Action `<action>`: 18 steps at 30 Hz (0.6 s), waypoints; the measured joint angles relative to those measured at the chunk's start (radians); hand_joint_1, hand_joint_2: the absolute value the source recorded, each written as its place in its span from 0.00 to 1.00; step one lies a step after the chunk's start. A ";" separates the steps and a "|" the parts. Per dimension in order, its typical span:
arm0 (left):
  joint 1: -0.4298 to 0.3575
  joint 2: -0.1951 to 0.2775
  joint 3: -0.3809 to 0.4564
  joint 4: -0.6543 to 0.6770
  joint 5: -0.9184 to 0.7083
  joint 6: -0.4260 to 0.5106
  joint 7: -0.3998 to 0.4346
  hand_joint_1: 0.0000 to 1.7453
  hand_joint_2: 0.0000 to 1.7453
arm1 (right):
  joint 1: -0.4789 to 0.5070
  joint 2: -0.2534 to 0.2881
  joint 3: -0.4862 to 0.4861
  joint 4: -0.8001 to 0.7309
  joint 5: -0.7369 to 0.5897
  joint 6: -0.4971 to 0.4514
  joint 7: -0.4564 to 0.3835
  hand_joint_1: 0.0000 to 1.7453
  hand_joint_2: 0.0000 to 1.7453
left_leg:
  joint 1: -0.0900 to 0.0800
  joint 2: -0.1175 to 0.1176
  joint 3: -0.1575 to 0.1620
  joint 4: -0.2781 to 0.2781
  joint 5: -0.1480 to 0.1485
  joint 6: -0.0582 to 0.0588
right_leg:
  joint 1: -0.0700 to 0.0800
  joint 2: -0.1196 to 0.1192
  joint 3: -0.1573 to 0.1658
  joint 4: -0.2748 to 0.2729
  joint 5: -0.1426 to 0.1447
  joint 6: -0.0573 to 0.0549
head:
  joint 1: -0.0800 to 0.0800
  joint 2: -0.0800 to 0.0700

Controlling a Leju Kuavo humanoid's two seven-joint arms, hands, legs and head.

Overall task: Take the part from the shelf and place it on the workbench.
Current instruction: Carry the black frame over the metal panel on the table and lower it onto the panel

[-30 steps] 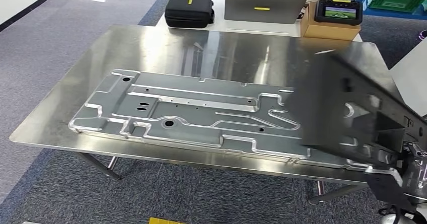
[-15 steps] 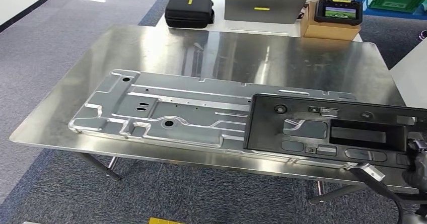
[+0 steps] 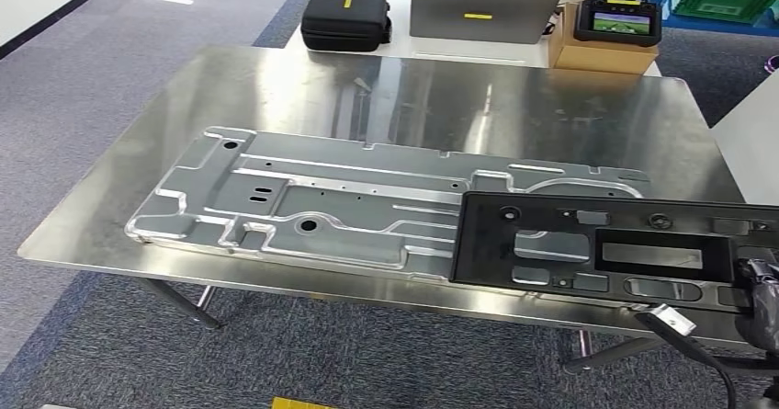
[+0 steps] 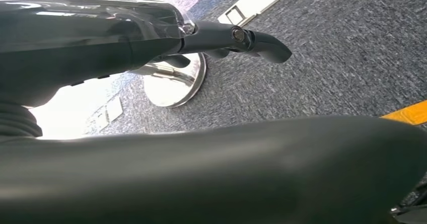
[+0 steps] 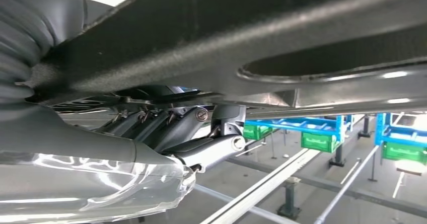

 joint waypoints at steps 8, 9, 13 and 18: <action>0.000 -0.002 0.000 0.000 0.000 -0.001 0.001 0.00 1.00 | -0.002 0.000 0.006 0.012 0.036 -0.013 0.007 1.00 1.00 | 0.000 0.000 0.000 0.000 0.000 0.000 | 0.000 0.000 0.000 0.000 0.000 0.000 | 0.000 0.000; 0.000 -0.002 0.000 0.000 -0.001 -0.001 0.001 0.00 1.00 | -0.003 0.000 0.009 0.014 0.044 -0.017 0.008 1.00 1.00 | 0.000 0.000 0.000 0.000 0.000 0.000 | 0.000 0.000 0.000 0.000 0.000 0.000 | 0.000 0.000; 0.000 -0.002 -0.001 0.000 -0.001 -0.002 0.001 0.00 1.00 | -0.004 0.000 0.046 0.016 0.099 -0.036 0.020 1.00 1.00 | 0.000 0.000 0.000 0.000 0.000 0.000 | 0.000 0.000 0.000 0.000 0.000 0.000 | 0.000 0.000; 0.000 -0.003 -0.002 0.000 -0.002 -0.005 0.002 0.00 1.00 | -0.017 -0.013 0.151 0.019 0.189 -0.036 0.066 1.00 1.00 | 0.000 0.000 0.000 0.000 0.000 0.000 | 0.000 0.000 0.001 0.000 0.000 0.000 | 0.000 0.000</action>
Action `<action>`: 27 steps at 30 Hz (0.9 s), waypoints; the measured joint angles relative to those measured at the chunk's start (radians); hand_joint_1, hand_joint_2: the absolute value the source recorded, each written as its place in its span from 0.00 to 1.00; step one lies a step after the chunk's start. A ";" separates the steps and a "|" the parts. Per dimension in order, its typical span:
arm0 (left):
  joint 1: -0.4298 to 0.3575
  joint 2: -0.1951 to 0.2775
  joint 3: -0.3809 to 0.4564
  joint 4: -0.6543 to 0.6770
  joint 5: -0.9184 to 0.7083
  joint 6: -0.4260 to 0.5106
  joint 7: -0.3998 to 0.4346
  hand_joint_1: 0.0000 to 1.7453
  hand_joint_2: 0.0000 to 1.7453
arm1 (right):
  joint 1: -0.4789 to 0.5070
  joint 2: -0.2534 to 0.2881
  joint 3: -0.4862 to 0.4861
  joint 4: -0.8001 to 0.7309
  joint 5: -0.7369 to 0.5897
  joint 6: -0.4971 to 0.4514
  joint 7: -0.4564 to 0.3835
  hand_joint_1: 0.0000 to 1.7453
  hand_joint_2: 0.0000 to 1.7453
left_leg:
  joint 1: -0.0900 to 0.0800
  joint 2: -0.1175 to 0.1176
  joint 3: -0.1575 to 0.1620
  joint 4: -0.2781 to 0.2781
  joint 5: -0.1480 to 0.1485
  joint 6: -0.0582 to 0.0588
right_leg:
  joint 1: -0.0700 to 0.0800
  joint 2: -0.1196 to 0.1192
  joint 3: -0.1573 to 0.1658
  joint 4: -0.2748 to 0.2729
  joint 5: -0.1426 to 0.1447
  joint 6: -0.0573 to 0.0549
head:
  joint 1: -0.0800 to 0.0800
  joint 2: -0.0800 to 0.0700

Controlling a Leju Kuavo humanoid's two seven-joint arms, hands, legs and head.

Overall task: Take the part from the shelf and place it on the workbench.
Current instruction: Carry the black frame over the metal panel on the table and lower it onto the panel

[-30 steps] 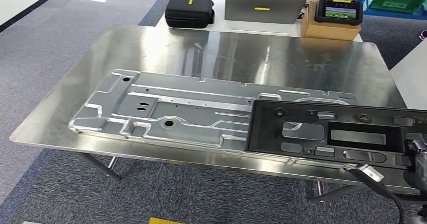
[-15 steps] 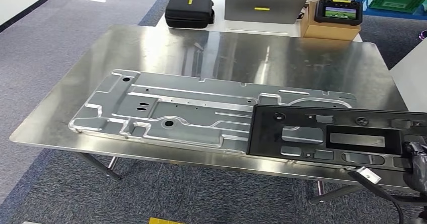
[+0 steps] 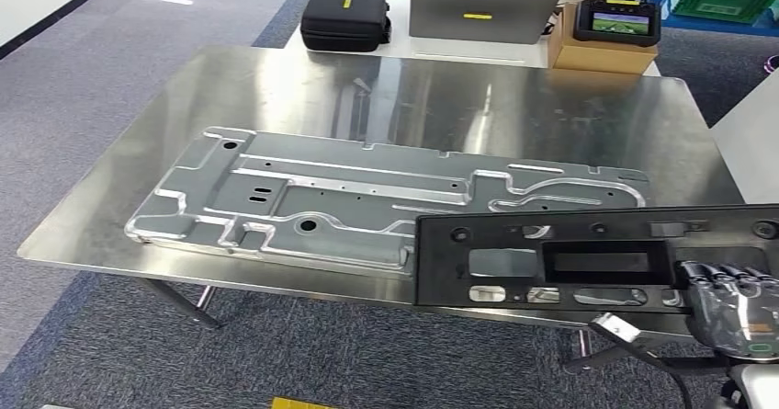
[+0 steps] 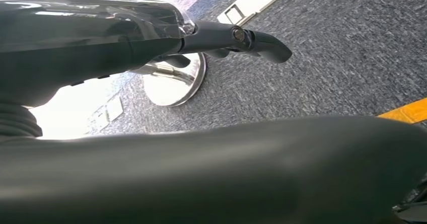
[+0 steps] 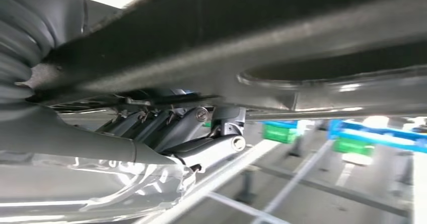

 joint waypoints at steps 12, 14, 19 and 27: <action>0.000 0.000 -0.005 0.000 -0.001 -0.011 0.001 0.00 1.00 | -0.069 -0.071 0.253 0.051 0.056 0.011 0.081 1.00 1.00 | 0.000 0.000 0.001 0.000 0.000 0.000 | 0.000 0.000 0.000 0.000 0.000 0.000 | 0.000 0.000; 0.000 0.000 -0.005 0.000 -0.001 -0.011 0.001 0.00 1.00 | -0.073 -0.081 0.272 0.060 0.049 0.020 0.089 1.00 1.00 | 0.000 0.000 0.001 0.000 0.000 0.000 | 0.000 0.000 0.000 0.000 0.000 0.000 | 0.000 0.000; 0.000 0.000 -0.005 0.000 -0.001 -0.011 0.005 0.00 1.00 | -0.067 -0.099 0.294 0.075 0.026 0.015 0.114 1.00 1.00 | 0.000 0.000 0.001 0.000 0.000 0.000 | 0.000 0.000 0.000 0.000 0.000 0.000 | 0.000 0.000; 0.004 -0.001 -0.004 0.000 0.000 -0.011 0.021 0.00 1.00 | -0.046 0.012 0.237 0.002 -0.047 -0.078 0.117 1.00 1.00 | 0.000 0.000 0.001 -0.001 0.000 0.000 | 0.000 0.000 0.000 0.000 0.000 0.000 | 0.000 0.000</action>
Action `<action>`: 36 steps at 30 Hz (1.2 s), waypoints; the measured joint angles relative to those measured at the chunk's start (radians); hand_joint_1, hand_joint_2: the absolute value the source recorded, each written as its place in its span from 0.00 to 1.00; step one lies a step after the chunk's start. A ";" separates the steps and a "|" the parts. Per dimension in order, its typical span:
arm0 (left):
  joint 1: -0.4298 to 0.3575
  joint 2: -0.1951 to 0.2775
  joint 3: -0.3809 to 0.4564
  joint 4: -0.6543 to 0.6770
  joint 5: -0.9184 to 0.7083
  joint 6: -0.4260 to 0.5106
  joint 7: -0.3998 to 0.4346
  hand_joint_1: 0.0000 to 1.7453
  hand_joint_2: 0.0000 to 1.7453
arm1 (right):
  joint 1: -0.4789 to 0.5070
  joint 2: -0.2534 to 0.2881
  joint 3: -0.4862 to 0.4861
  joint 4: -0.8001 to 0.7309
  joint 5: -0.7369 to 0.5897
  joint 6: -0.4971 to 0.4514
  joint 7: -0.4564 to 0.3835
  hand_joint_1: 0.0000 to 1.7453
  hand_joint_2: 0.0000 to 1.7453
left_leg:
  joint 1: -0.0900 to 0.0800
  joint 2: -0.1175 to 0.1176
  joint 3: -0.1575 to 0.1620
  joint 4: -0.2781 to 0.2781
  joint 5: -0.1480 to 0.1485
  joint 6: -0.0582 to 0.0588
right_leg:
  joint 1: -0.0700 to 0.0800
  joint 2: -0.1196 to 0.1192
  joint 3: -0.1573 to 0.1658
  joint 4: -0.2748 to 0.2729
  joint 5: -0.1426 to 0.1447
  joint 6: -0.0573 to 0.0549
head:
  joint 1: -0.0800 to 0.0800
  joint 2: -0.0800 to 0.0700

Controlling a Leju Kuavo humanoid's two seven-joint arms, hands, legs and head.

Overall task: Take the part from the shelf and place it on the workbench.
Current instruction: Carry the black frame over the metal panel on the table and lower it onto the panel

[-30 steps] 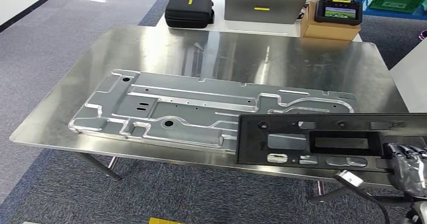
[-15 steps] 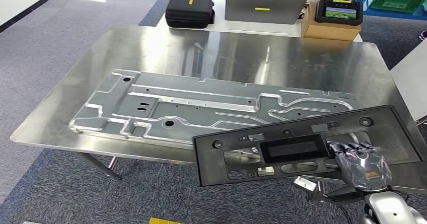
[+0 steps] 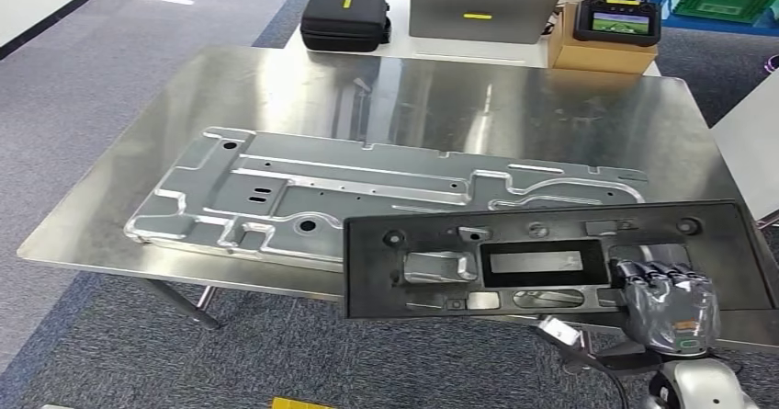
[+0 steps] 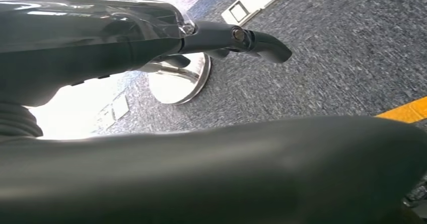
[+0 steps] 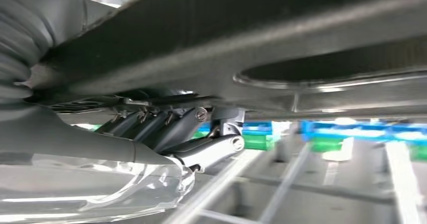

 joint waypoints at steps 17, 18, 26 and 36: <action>0.008 -0.002 0.005 0.000 -0.001 0.001 0.005 0.00 1.00 | -0.007 0.259 -0.306 -0.137 -0.265 0.000 -0.364 1.00 1.00 | 0.000 0.000 0.000 0.000 0.000 0.000 | 0.000 0.000 0.000 0.000 0.000 0.000 | 0.000 0.000; 0.008 -0.002 0.005 0.000 -0.001 0.001 0.008 0.00 1.00 | -0.007 0.264 -0.311 -0.136 -0.268 0.000 -0.365 1.00 1.00 | 0.000 0.000 0.000 0.000 0.000 0.000 | 0.000 0.000 0.000 0.000 0.000 0.000 | 0.000 0.000; 0.010 -0.002 0.006 0.000 -0.001 0.001 0.012 0.00 1.00 | -0.003 0.277 -0.335 -0.112 -0.285 0.000 -0.341 1.00 1.00 | 0.000 0.000 0.000 0.000 0.000 0.000 | 0.000 0.000 0.000 0.000 0.000 0.000 | 0.000 0.000; 0.009 -0.002 0.005 0.000 -0.005 -0.003 0.014 0.00 1.00 | -0.030 0.204 -0.440 0.063 -0.260 0.005 -0.226 1.00 1.00 | -0.001 0.000 0.001 0.000 0.000 0.000 | -0.001 0.000 0.001 0.000 0.000 0.000 | 0.000 0.000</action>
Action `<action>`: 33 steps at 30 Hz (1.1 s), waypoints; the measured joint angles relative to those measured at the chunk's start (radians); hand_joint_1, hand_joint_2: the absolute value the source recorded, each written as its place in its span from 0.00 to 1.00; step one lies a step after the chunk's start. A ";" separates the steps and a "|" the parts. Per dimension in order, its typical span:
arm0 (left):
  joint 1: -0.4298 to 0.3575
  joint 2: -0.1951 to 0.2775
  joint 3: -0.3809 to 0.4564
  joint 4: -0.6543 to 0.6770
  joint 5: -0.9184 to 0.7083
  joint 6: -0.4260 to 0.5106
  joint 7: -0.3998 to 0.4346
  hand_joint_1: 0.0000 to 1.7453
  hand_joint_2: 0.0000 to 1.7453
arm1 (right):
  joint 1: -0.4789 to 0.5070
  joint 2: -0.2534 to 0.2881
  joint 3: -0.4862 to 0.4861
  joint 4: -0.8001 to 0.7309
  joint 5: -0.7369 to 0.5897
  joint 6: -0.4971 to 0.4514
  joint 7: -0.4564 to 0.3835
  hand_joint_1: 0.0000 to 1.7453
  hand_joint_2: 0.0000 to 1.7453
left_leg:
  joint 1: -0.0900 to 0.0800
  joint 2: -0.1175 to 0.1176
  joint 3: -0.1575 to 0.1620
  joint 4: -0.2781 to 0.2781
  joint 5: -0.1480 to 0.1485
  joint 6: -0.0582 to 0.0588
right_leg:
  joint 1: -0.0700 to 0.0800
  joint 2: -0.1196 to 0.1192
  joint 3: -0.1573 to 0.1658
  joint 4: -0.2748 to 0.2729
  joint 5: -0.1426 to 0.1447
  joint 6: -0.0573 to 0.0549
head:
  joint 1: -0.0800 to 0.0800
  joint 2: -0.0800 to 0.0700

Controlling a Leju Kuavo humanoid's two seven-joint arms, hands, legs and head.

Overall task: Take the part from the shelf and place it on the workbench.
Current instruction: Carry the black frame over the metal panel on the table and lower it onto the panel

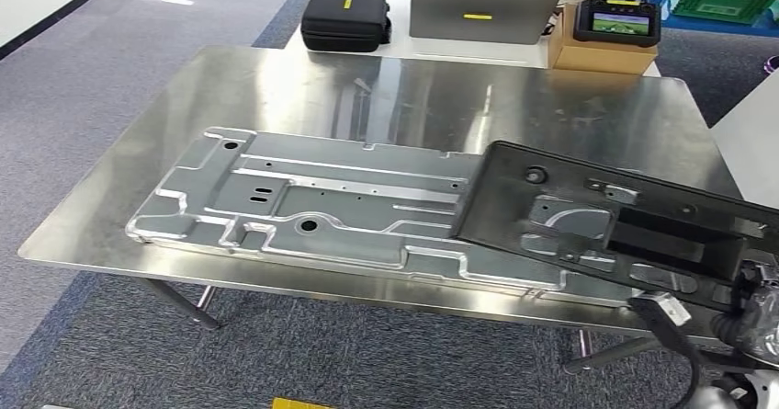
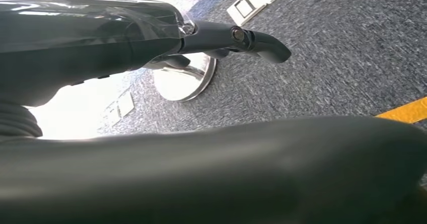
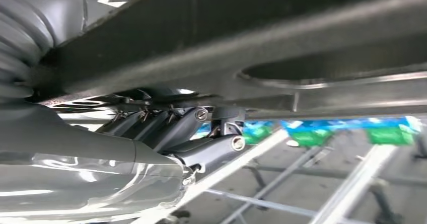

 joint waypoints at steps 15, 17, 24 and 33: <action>-0.001 0.007 -0.032 0.000 -0.001 -0.016 -0.004 0.00 1.00 | -0.100 -0.238 -0.288 0.418 0.074 0.035 0.041 1.00 1.00 | -0.001 0.000 0.000 0.000 0.000 0.000 | -0.001 0.000 0.000 0.000 0.000 0.000 | 0.000 0.000; -0.001 0.008 -0.035 0.000 -0.001 -0.016 -0.004 0.00 1.00 | -0.106 -0.255 -0.308 0.445 0.077 0.037 0.038 1.00 1.00 | -0.001 0.000 0.000 0.000 0.000 0.000 | -0.001 0.000 0.000 0.000 0.000 0.000 | 0.000 0.000; -0.001 0.009 -0.044 0.000 -0.001 -0.016 -0.007 0.00 1.00 | -0.130 -0.287 -0.346 0.519 0.095 0.044 0.018 1.00 1.00 | -0.001 0.000 0.000 0.000 0.000 0.000 | -0.001 0.000 0.000 0.000 0.000 0.000 | 0.000 0.000; -0.002 0.011 -0.048 0.000 -0.001 -0.018 -0.009 0.00 1.00 | -0.143 -0.288 -0.340 0.550 0.110 0.034 -0.034 1.00 1.00 | -0.001 0.000 0.000 0.000 0.000 0.000 | -0.001 0.000 0.000 0.000 0.000 0.000 | 0.000 0.000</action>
